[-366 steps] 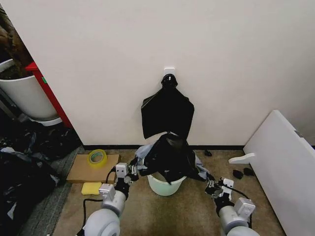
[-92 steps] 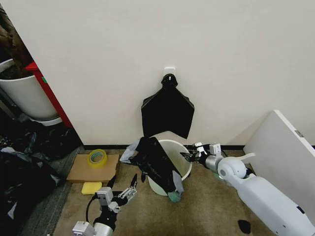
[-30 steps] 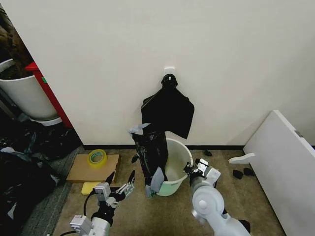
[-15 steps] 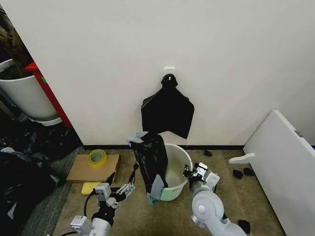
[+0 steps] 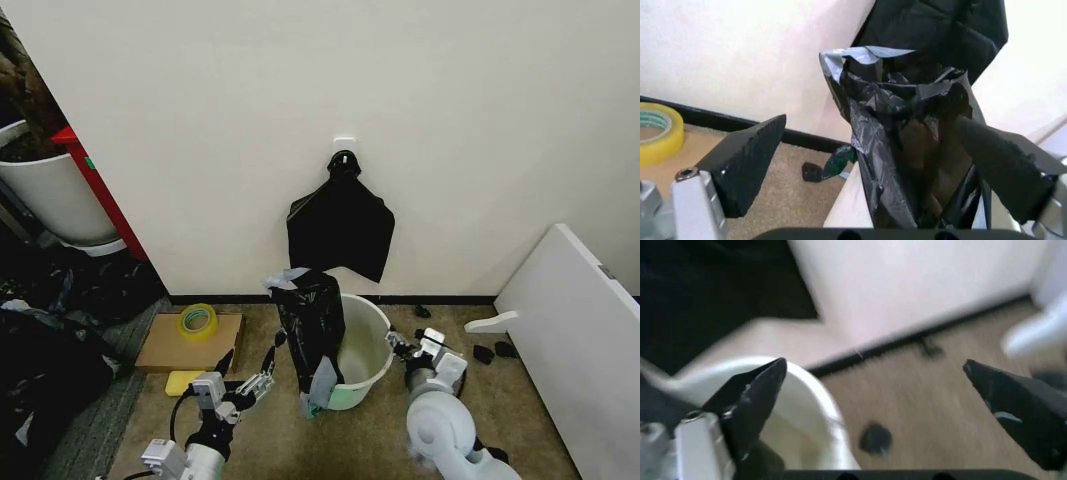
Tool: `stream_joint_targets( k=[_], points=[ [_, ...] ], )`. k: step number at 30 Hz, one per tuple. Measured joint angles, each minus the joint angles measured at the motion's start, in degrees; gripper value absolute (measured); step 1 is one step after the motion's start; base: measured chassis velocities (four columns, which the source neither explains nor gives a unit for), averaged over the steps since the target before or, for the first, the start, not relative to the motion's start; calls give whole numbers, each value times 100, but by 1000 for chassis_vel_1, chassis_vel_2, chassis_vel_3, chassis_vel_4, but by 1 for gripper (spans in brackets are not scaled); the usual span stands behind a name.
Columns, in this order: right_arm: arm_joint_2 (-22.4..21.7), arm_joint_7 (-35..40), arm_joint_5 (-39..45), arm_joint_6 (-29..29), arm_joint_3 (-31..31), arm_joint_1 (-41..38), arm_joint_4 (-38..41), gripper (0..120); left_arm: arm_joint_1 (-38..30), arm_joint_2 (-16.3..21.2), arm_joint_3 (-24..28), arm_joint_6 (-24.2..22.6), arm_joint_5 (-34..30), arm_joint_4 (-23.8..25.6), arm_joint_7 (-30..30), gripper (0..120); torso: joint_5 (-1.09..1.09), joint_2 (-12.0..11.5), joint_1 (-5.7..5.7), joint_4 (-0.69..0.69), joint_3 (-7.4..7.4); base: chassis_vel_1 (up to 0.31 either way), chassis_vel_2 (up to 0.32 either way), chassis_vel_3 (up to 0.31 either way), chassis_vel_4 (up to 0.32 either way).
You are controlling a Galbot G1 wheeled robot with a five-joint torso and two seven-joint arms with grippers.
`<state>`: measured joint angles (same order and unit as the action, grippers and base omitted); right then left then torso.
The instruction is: Place the garbage bag over the trash bin.
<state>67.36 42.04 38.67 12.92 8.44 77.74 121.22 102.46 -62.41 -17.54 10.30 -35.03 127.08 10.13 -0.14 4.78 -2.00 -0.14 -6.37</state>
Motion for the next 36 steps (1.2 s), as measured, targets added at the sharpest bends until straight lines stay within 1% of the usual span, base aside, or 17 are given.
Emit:
stream_joint_targets(
  k=[3,5,6,16,17,18,19,22,23,24,25,28,29,31,32,35,36],
  points=[
    [-378,-921,-332,34,-24,232,726,100,-33,27,4,-24,9,0,12,99,-1,0,0,0,0,0,0,0,0],
    [-428,-1024,-328,65,-43,245,828,100,-35,28,4,-27,9,0,15,99,-1,0,0,0,0,0,0,0,0],
    [-606,-1376,-116,302,-120,247,1171,100,-34,26,10,-38,13,-4,19,99,-1,0,0,0,0,0,0,0,0],
    [-762,-1548,411,770,-293,49,1412,100,-33,18,21,-50,40,-20,21,99,-1,0,0,0,0,0,0,0,0],
    [-798,-1553,844,1082,-402,-198,1425,91,-34,14,24,-61,60,-28,26,99,-1,0,0,2,0,0,0,0,0],
    [-798,-1553,844,1082,-402,-198,1425,91,-34,14,24,-61,60,-28,26,99,-1,0,0,2,0,0,0,0,0],
    [-798,-1572,1016,1211,-441,-314,1404,84,-35,13,26,-67,66,-30,30,99,-1,0,0,1,-1,0,0,0,0],
    [-761,-1656,1267,1382,-525,-558,1270,77,-37,13,26,-79,72,-30,33,99,-1,0,0,1,-1,0,0,0,0],
    [-702,-1695,1363,1460,-605,-705,1128,71,-40,15,26,-86,73,-32,35,99,0,0,0,2,-1,0,0,0,0],
    [-663,-1710,1362,1495,-677,-780,1004,66,-44,15,26,-91,74,-42,37,99,-2,0,0,0,-1,0,0,0,0],
    [-663,-1710,1362,1495,-677,-780,1004,66,-44,15,26,-91,74,-42,37,99,-2,0,0,0,-1,0,0,0,0],
    [-494,-1608,979,1424,-992,-949,422,54,-170,-23,58,-153,81,-95,45,99,-1,0,-1,1,-1,0,0,0,0],
    [-494,-1608,979,1424,-992,-949,422,54,-170,-23,58,-153,81,-95,45,99,-1,0,-1,1,-1,0,0,0,0],
    [-438,-1497,924,1424,-1095,-1027,297,44,-331,-29,97,-245,81,-105,83,99,-1,0,-1,1,-1,0,0,0,0],
    [-438,-1497,924,1424,-1095,-1027,297,44,-331,-29,97,-245,81,-105,83,99,-1,0,-1,1,-1,0,0,0,0],
    [-438,-1383,1050,1414,-1130,-1098,216,27,-583,99,193,-424,94,-76,177,99,-1,0,-1,1,-1,0,0,0,0],
    [-438,-1383,1050,1414,-1130,-1098,216,27,-583,99,193,-424,94,-76,177,99,-1,0,-1,1,-1,0,0,0,0]
  ],
)
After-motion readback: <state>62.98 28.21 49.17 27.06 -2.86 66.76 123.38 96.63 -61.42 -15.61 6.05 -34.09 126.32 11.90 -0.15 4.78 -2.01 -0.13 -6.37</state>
